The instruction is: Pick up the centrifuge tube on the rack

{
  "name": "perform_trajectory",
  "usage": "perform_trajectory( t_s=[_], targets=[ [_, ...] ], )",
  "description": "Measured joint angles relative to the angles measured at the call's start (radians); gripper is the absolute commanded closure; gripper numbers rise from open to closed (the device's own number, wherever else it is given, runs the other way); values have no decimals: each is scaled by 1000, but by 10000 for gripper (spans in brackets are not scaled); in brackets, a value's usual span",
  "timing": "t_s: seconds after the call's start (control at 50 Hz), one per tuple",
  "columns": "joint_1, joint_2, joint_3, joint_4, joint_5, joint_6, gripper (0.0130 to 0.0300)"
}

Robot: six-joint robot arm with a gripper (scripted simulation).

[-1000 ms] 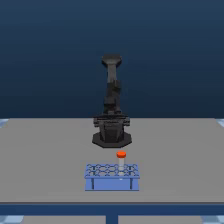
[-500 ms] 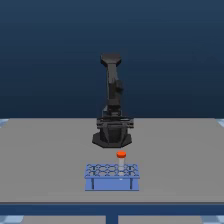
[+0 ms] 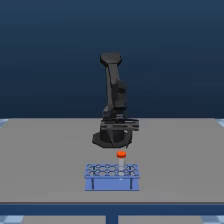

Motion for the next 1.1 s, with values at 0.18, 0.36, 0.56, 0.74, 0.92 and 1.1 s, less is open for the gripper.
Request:
perform_trajectory(
  t_s=[0.18,0.36,0.56,0.74,0.92,1.1],
  targets=[
    [10,18,-17,14,-4,-21,130],
    [14,27,-22,5,-7,-17,130],
    [15,30,-19,-33,-10,17,130],
    [14,31,-10,-90,-14,72,130],
    [14,41,-4,-164,-21,145,130],
    [14,53,4,-252,-32,231,130]
  ],
)
